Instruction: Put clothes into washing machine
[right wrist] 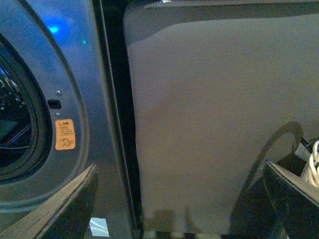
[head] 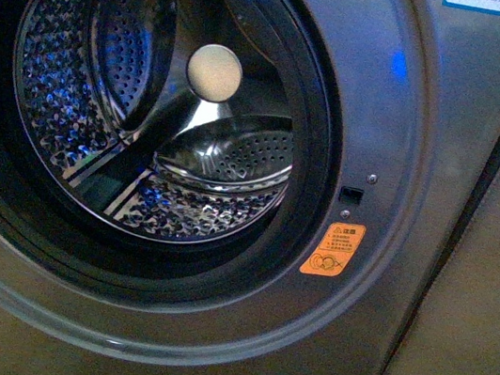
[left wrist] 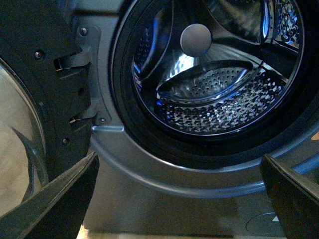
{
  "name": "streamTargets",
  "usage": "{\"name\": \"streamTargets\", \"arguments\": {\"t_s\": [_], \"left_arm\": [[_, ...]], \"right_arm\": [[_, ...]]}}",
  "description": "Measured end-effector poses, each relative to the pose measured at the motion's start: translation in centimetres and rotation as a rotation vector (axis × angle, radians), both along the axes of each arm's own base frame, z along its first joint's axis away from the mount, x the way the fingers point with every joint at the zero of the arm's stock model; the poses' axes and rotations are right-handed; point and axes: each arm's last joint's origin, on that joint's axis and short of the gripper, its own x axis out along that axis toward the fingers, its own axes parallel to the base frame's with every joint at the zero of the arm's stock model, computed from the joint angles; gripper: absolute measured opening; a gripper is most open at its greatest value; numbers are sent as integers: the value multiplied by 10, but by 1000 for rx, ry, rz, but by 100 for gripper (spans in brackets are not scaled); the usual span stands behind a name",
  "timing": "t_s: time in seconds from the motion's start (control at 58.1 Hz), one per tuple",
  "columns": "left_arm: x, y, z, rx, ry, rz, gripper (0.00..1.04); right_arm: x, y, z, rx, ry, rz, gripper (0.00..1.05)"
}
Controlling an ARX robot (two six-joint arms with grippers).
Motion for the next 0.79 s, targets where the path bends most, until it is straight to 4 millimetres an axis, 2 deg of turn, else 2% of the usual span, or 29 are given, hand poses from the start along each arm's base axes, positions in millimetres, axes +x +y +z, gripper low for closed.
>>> {"name": "streamTargets", "arguments": {"t_s": [0.207, 0.327, 0.413, 0.672, 0.792], "left_arm": [[0, 0, 0, 0, 0, 0, 98], [0, 0, 0, 0, 0, -1, 98], [0, 0, 0, 0, 0, 0, 98], [0, 0, 0, 0, 0, 0, 98], [0, 0, 0, 0, 0, 0, 98]], "right_arm": [[0, 0, 0, 0, 0, 1, 97], [2, -3, 16, 12, -157, 235, 97], [4, -7, 21, 6, -189, 304, 97], [17, -34, 28, -12, -216, 245, 97], [31, -61, 49, -53, -246, 175, 97]]}}
